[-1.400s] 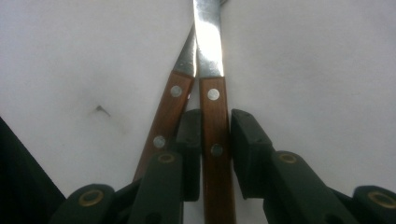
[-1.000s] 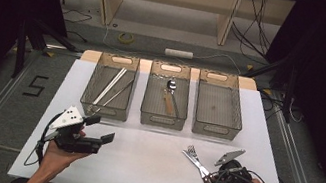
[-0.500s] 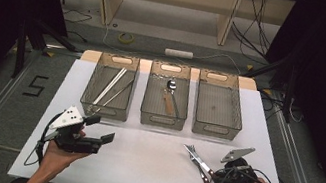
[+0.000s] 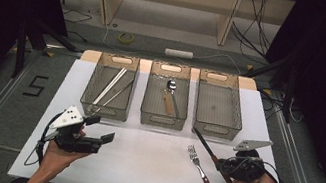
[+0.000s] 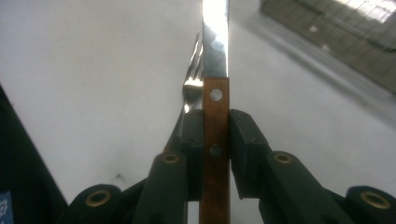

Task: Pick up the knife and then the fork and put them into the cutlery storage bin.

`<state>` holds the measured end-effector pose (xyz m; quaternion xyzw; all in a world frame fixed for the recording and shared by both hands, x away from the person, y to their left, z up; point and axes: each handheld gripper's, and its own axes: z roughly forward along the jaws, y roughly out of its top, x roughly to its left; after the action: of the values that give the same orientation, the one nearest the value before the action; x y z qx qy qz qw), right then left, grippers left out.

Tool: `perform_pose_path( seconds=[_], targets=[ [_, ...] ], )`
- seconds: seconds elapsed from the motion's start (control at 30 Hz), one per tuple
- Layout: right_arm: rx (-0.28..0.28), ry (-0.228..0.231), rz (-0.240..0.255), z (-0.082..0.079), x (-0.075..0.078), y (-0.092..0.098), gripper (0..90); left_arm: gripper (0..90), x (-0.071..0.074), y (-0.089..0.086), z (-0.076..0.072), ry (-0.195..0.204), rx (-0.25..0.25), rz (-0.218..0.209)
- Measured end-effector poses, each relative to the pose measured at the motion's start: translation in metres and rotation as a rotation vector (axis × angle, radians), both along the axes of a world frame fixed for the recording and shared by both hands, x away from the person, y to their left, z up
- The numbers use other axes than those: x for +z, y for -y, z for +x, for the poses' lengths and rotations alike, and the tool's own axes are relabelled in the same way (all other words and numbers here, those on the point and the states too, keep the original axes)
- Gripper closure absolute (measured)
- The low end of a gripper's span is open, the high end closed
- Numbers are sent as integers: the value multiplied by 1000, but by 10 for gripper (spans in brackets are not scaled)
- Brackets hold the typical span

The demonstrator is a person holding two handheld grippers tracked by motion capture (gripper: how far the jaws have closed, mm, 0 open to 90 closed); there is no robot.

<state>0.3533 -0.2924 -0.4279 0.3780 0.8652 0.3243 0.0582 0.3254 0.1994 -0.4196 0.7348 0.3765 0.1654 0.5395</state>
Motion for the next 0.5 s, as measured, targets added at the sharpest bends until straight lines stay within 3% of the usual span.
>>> perform_pose_path(
  seconds=[0.5],
  targets=[
    [-58, 60, 77, 29, 19, 0, 773, 182, 0, 0, 0, 1, 4, -10]
  ],
)
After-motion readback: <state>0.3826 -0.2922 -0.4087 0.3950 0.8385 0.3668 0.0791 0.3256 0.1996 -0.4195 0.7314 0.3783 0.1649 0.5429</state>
